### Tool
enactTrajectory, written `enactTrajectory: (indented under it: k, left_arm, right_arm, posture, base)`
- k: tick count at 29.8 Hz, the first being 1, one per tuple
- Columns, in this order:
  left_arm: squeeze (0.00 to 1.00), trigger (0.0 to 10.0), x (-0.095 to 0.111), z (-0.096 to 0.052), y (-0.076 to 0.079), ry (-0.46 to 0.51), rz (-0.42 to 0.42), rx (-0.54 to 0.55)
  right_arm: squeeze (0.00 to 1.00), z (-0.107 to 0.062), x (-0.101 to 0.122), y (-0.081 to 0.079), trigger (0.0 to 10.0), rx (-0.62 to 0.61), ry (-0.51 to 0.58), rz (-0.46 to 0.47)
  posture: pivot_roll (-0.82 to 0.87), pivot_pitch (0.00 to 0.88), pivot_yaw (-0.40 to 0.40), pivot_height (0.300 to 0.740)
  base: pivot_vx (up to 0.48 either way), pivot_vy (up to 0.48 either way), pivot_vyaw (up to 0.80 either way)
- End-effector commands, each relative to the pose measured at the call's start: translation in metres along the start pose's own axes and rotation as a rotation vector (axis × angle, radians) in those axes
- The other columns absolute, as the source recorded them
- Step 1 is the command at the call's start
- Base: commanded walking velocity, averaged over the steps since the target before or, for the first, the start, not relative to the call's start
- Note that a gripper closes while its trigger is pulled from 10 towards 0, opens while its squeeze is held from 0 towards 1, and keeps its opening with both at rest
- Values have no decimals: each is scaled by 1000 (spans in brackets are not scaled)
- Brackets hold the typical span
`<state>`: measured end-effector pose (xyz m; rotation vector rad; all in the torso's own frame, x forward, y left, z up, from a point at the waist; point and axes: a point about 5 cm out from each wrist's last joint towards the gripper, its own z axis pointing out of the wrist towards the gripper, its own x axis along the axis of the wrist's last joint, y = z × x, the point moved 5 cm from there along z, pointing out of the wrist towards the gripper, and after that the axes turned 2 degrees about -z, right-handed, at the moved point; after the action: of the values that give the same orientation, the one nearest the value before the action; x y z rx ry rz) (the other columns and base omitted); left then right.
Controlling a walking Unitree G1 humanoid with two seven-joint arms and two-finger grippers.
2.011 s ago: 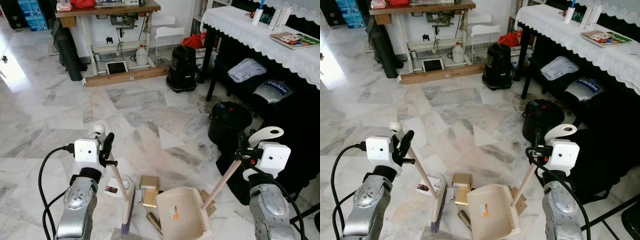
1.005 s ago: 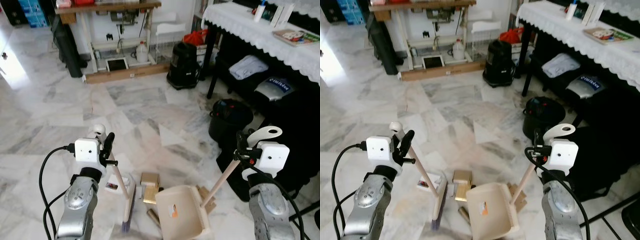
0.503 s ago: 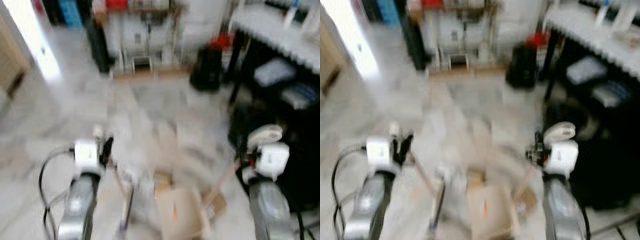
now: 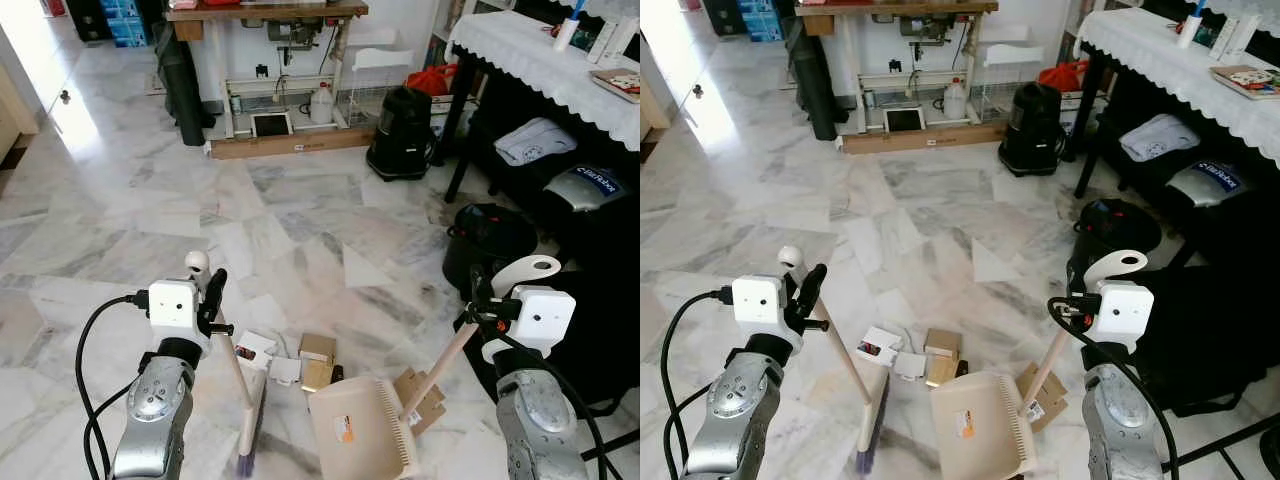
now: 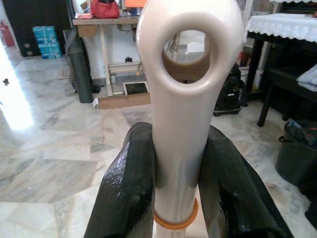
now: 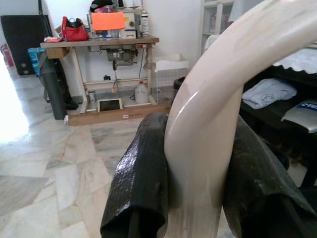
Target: Sweep floor
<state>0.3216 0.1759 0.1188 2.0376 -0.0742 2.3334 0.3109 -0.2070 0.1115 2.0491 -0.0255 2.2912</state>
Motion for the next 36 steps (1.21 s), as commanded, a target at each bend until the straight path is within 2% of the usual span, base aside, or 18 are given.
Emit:
enactTrajectory:
  k: [1, 6, 21, 29, 36]
  left_arm:
    - [0, 10000, 9, 4, 4, 34, 7, -16]
    - [0, 10000, 8, 4, 5, 33, 7, -16]
    - [0, 10000, 5, 3, 5, 20, 9, -21]
    - [0, 10000, 5, 4, 6, 23, 15, -22]
    - [0, 10000, 4, 3, 7, 15, 11, -28]
  right_arm:
    - [0, 3, 8, 1, 10000, -3, 32, 0]
    - [0, 2, 8, 1, 10000, -2, 30, -2]
    - [0, 1, 6, 10, 10000, -40, 20, -26]
    - [0, 1, 7, 9, 10000, -39, 21, -26]
    - [0, 0, 6, 11, 10000, -44, 18, -30]
  posture:
    - [-25, 0, -21, 740]
    - [-27, 0, -21, 740]
    - [-30, 0, -22, 740]
    - [-31, 0, -22, 740]
    - [-33, 0, -22, 740]
  base:
    - [0, -285, 0]
    - [0, -289, 0]
    - [0, 0, 0]
    - [0, -383, 0]
    - [0, 0, 0]
